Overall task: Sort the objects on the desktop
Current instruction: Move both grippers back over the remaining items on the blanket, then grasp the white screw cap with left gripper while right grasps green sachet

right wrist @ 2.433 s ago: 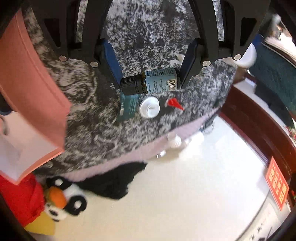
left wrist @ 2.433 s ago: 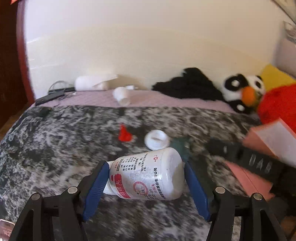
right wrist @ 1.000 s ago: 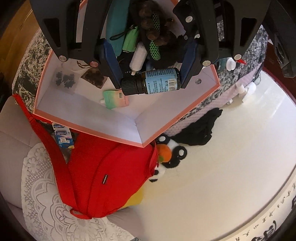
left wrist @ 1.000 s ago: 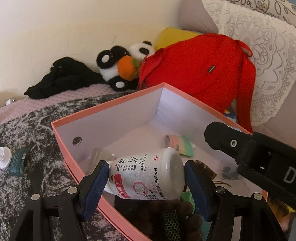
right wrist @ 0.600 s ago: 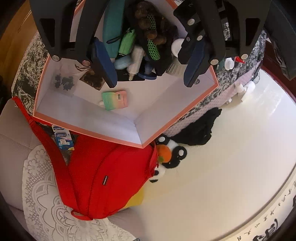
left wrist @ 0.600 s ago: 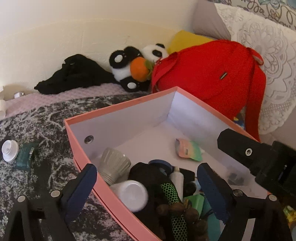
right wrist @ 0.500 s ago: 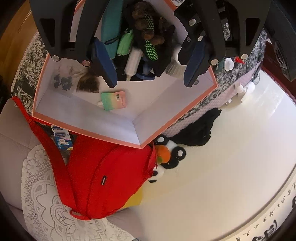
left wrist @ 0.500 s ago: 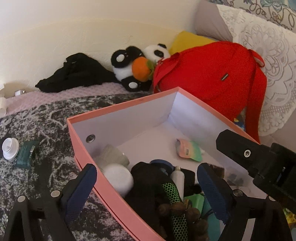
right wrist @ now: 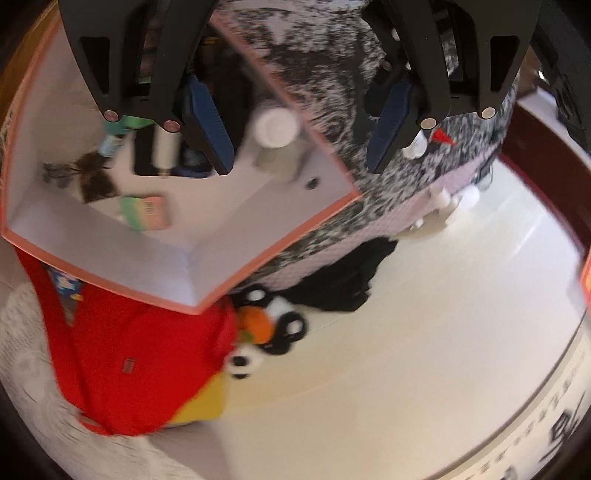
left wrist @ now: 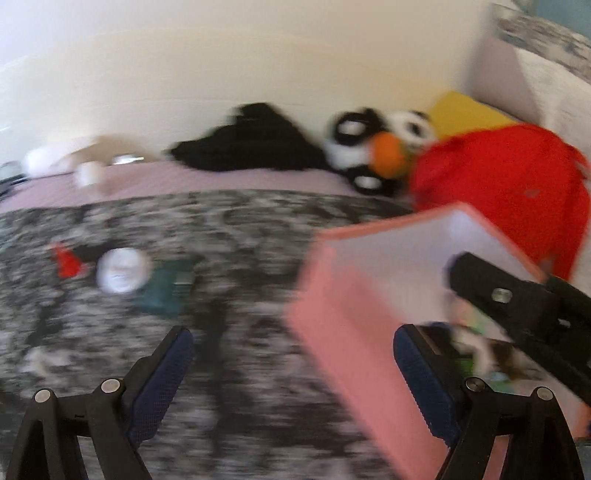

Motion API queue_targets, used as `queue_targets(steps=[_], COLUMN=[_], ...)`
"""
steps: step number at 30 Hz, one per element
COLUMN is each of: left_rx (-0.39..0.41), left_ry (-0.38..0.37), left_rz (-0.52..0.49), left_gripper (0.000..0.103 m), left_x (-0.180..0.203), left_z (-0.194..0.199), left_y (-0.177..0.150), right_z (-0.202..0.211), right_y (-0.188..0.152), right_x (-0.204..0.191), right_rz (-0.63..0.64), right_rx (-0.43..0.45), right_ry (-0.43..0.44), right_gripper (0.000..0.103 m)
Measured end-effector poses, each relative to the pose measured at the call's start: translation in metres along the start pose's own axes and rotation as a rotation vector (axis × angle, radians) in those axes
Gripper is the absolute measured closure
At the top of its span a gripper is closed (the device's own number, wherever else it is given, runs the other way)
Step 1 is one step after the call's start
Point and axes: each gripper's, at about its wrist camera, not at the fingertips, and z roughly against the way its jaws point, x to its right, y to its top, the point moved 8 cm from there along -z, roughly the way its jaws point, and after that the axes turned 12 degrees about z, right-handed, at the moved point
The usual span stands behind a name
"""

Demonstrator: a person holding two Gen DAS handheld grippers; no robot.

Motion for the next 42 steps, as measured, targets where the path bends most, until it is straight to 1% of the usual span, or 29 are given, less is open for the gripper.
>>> queue_targets(steps=[3,5,6,7,10,13,15,18,19,22,25,28,29,32,34,35,36,37,38,39,40,41,42], left_rx=[0.025,0.042,0.042,0.038,0.027,0.026,0.026,0.027,0.016,-0.058,-0.132,-0.206,-0.220,-0.222,-0.224,-0.225,-0.226,-0.227,-0.227,-0.228,-0.229,-0.230,-0.233], left_ry=[0.136,0.248,0.280,0.296,0.307,0.326,0.319,0.307,0.301,0.272,0.244,0.215,0.208,0.199,0.193,0.191,0.188,0.185,0.182,0.179,0.176,0.173,0.167], left_rz=[0.033,0.036,0.044,0.066,0.135,0.178,0.195,0.147,0.132,0.108,0.085,0.061,0.052,0.023,0.003,-0.006,-0.016,-0.026,-0.036,-0.046,-0.056,-0.065,-0.068], left_gripper=[0.011,0.011,0.011,0.011,0.011,0.011,0.011,0.011,0.011,0.012,0.011,0.011,0.011,0.012,0.011,0.017,0.033,0.039,0.039,0.039,0.039,0.039,0.039], left_x=[-0.055,-0.091,-0.106,-0.122,-0.158,-0.185,-0.195,-0.197,-0.196,-0.186,-0.176,-0.166,-0.163,-0.157,-0.153,-0.151,-0.149,-0.147,-0.145,-0.143,-0.141,-0.139,-0.137], left_z=[-0.005,-0.008,-0.009,-0.010,-0.010,-0.012,-0.020,-0.042,-0.052,-0.090,-0.127,-0.164,-0.172,-0.180,-0.185,-0.188,-0.190,-0.193,-0.196,-0.198,-0.201,-0.203,-0.203], left_y=[0.010,0.015,0.017,0.020,0.026,0.031,0.037,0.052,0.056,0.064,0.072,0.080,0.080,0.074,0.070,0.068,0.066,0.064,0.062,0.060,0.058,0.055,0.053], right_z=[-0.023,-0.043,-0.057,-0.072,-0.109,-0.144,-0.167,-0.197,-0.205,-0.225,-0.238,-0.250,-0.250,-0.252,-0.257,-0.260,-0.262,-0.264,-0.266,-0.267,-0.267,-0.268,-0.267], right_y=[-0.006,-0.011,-0.015,-0.019,-0.027,-0.036,-0.043,-0.051,-0.053,-0.056,-0.056,-0.063,-0.064,-0.066,-0.066,-0.066,-0.066,-0.065,-0.063,-0.061,-0.060,-0.059,-0.058], right_x=[-0.037,-0.055,-0.065,-0.075,-0.097,-0.114,-0.119,-0.126,-0.129,-0.136,-0.139,-0.143,-0.145,-0.152,-0.156,-0.158,-0.158,-0.158,-0.157,-0.155,-0.153,-0.153,-0.151], right_rz=[0.071,0.100,0.117,0.134,0.191,0.239,0.226,0.186,0.179,0.155,0.154,0.182,0.202,0.273,0.295,0.305,0.311,0.310,0.306,0.301,0.302,0.306,0.306], right_rx=[-0.030,-0.060,-0.083,-0.107,-0.153,-0.198,-0.239,-0.291,-0.300,-0.319,-0.316,-0.318,-0.310,-0.274,-0.273,-0.272,-0.270,-0.267,-0.265,-0.260,-0.260,-0.262,-0.264], right_ry=[0.019,0.035,0.037,0.038,0.031,0.029,0.035,0.057,0.064,0.080,0.069,0.050,0.042,0.030,0.024,0.019,0.017,0.018,0.021,0.023,0.024,0.026,0.034], right_gripper=[0.023,0.023,0.023,0.023,0.023,0.023,0.024,0.024,0.024,0.024,0.024,0.023,0.023,0.023,0.023,0.023,0.023,0.025,0.029,0.037,0.057,0.065,0.067])
